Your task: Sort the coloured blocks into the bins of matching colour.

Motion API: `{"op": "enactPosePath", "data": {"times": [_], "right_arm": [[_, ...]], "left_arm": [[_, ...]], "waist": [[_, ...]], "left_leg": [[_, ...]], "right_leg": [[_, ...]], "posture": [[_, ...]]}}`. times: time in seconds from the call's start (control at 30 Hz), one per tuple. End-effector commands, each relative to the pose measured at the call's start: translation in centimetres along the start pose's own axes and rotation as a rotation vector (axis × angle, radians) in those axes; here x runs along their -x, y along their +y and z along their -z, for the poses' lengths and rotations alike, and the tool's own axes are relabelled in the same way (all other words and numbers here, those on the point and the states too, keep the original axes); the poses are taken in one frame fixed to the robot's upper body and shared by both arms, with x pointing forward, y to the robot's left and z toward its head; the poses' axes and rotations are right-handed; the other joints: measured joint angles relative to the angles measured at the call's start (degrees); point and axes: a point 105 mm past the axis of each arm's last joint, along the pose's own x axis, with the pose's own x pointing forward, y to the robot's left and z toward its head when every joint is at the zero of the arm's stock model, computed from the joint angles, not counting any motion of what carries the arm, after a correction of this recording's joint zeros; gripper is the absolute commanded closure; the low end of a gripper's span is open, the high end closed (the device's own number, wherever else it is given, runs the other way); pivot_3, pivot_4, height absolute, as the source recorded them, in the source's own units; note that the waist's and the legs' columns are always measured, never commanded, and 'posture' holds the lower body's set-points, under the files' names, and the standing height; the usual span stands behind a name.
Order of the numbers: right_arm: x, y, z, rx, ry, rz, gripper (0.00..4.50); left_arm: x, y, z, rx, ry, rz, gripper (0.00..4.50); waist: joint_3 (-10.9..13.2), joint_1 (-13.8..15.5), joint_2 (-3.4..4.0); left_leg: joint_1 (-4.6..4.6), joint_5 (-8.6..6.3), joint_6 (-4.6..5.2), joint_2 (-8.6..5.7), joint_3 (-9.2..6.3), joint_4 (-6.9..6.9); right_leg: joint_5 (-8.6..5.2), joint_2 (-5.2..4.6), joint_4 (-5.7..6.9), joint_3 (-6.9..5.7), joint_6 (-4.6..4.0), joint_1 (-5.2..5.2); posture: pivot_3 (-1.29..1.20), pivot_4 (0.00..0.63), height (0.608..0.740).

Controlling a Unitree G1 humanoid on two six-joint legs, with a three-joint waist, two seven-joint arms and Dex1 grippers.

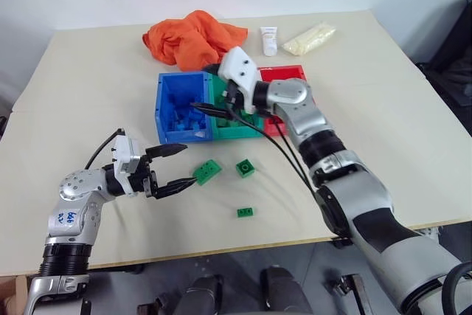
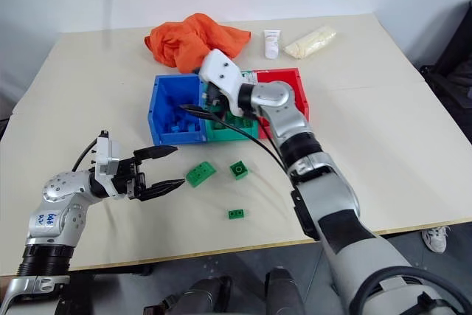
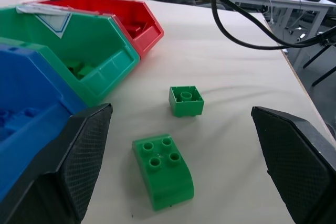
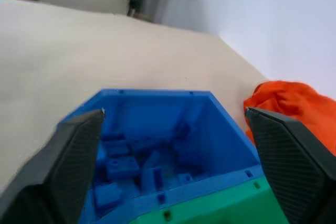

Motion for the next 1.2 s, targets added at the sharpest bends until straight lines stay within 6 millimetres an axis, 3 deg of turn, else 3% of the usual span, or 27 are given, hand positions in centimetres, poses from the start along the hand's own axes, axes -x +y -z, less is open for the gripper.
{"op": "enactPosePath", "data": {"times": [0.03, 0.17, 0.37, 0.63, 0.73, 0.97, 1.2], "right_arm": [[3.9, 1.3, -0.6, 0.018, -0.027, -0.095, 0.04], [9.8, 4.3, 0.6, -0.038, 0.067, -0.199, 0.04], [16.7, 6.5, 2.6, -0.150, 0.254, -0.144, 0.04], [22.7, 7.6, 3.5, -0.237, 0.451, -0.073, 0.04], [22.8, 8.0, 3.6, -0.243, 0.473, -0.084, 0.04], [19.5, 11.6, 4.0, -0.249, 0.511, -0.241, 0.04], [16.1, 14.8, 3.3, -0.268, 0.467, -0.364, 0.04]], "left_arm": [[0.2, -0.3, 0.0, -0.017, -0.001, 0.011, 0.00], [0.8, -0.2, 0.4, -0.006, 0.012, 0.004, 0.00], [1.3, 0.2, 0.7, 0.004, 0.026, -0.008, 0.00], [1.5, 0.1, 0.6, 0.002, 0.031, 0.006, 0.00], [1.5, 0.2, 0.6, 0.001, 0.031, 0.009, 0.00], [1.2, -0.6, 0.7, 0.013, 0.017, 0.028, 0.00], [2.3, -2.2, 1.0, 0.051, 0.043, 0.027, 0.00]], "waist": [[0.0, 0.5, 0.00], [0.0, 1.2, 0.00], [0.0, 2.2, 0.00], [0.0, 3.7, -0.01], [0.0, 3.8, -0.01], [0.0, 3.6, -0.01], [0.0, 3.6, -0.01]], "left_leg": [[-0.01, -0.01, 0.02, -0.04, -0.03, 0.00], [-0.09, -0.04, 0.08, -0.13, -0.04, 0.12], [-0.07, -0.04, 0.07, -0.07, 0.17, 0.12], [-0.06, -0.05, 0.10, -0.08, 0.34, 0.15], [-0.06, -0.05, 0.13, -0.08, 0.37, 0.20], [-0.06, -0.05, 0.13, -0.03, 0.39, 0.15], [-0.05, -0.05, 0.13, -0.02, 0.37, 0.12]], "right_leg": [[0.00, -0.03, -0.02, 0.00, 0.00, 0.03], [0.00, -0.13, -0.06, -0.01, 0.00, 0.06], [-0.01, -0.10, -0.44, -0.01, 0.00, 0.05], [-0.01, -0.13, -0.87, 0.06, 0.00, 0.14], [-0.01, -0.13, -1.05, 0.04, 0.00, 0.25], [-0.01, -0.12, -1.05, 0.04, 0.00, 0.22], [-0.01, -0.11, -1.07, 0.05, 0.00, 0.23]], "posture": [[0.00, 0.150, 0.740], [0.00, 0.150, 0.740], [0.00, 0.150, 0.740], [0.00, 0.150, 0.740], [0.00, 0.150, 0.740], [0.00, 0.150, 0.740], [0.00, 0.150, 0.740]]}}
